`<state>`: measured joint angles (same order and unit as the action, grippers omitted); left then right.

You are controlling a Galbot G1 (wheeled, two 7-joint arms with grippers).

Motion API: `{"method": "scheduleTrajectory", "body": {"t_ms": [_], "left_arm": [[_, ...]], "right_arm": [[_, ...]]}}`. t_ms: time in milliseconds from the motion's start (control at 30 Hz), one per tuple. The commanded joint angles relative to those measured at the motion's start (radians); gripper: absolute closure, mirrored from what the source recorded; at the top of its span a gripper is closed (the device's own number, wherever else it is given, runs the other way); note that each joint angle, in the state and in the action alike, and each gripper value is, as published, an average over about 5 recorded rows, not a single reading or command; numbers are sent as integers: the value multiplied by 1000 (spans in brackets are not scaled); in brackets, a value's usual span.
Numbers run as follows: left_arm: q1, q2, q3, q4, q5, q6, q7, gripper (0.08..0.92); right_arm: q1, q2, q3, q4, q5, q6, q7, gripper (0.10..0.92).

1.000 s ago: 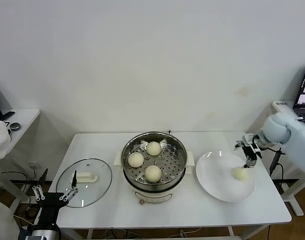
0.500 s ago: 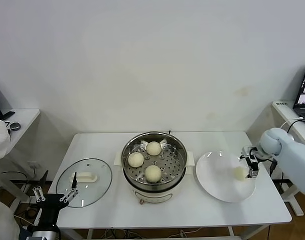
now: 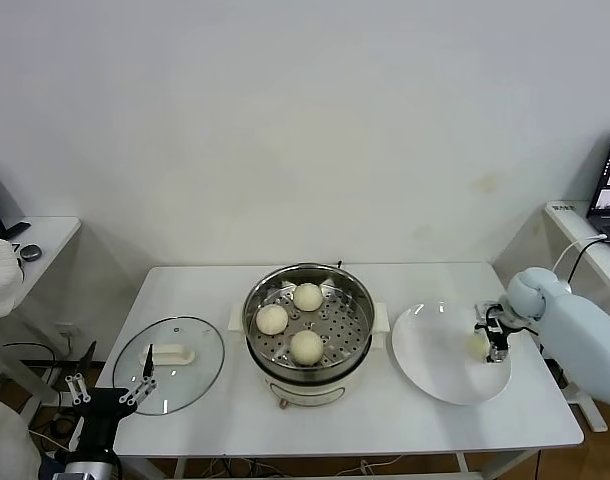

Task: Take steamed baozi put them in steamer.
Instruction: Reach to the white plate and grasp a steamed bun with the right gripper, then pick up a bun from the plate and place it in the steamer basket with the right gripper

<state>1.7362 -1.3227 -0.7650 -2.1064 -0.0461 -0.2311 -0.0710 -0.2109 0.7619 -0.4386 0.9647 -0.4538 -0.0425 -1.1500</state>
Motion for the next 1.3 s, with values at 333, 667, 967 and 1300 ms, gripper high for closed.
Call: {"method": "scheduleTrajectory", "body": {"t_ms": [333,667,967,1300], "left_arm": [[-13,7,8,1,-4,0,1,177],[-56,20,49,14,-4,6,2,177],[-50,33,48,-8,-1,17,7,177],[-37,10,39,-20,2,17,6,177]], "right_arm": [[222,-129,-232,203,219,-128,-17,536],[809,-129,-692,497,650,-302,32,554],[1058,121,-947,674,1060,-578,228,550],[842,317,-928,599,1081,-686,372,546]]}}
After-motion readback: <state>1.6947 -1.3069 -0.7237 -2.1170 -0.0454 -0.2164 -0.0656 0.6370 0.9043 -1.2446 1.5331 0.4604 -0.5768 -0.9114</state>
